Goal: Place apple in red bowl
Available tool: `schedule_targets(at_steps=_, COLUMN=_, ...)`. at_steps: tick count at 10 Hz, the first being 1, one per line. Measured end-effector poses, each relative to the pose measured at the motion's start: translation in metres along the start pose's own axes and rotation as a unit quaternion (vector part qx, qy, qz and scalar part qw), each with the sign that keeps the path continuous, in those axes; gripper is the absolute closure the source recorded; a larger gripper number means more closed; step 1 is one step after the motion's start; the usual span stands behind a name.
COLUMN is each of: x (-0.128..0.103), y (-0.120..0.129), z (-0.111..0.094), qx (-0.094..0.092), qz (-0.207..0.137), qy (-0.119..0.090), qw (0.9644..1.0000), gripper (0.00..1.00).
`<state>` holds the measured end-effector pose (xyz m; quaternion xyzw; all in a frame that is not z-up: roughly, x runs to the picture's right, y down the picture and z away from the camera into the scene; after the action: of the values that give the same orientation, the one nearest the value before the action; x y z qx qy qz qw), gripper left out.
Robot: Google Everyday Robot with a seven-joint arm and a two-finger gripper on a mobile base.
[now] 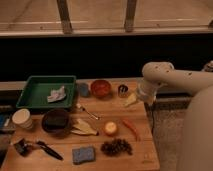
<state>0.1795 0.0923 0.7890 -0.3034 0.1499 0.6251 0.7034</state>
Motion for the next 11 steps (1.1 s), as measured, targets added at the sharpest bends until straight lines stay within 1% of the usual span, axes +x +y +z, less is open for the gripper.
schedule_targets(at_steps=2, x=0.005, y=0.015, z=0.003, qx=-0.008, qz=-0.032, qy=0.011, qw=0.9994, gripper=0.2)
schedule_targets(at_steps=4, x=0.016, y=0.048, z=0.014, qx=-0.015, qz=-0.072, qy=0.025, qw=0.997, gripper=0.2)
schedule_targets(at_steps=5, x=0.028, y=0.076, z=0.022, qx=-0.022, qz=-0.1, qy=0.035, qw=0.9941, gripper=0.2)
schedule_targets(at_steps=7, x=0.045, y=0.122, z=0.032, qx=-0.036, qz=-0.133, qy=0.045, qw=0.9895, gripper=0.2)
schedule_targets(at_steps=8, x=0.048, y=0.13, z=0.034, qx=-0.039, qz=-0.138, qy=0.045, qw=0.9886, gripper=0.2)
schedule_targets(at_steps=10, x=0.05, y=0.126, z=0.033, qx=-0.037, qz=-0.134, qy=0.047, qw=0.9891, gripper=0.2)
schedule_targets(at_steps=11, x=0.049, y=0.127, z=0.034, qx=-0.037, qz=-0.137, qy=0.047, qw=0.9888, gripper=0.2)
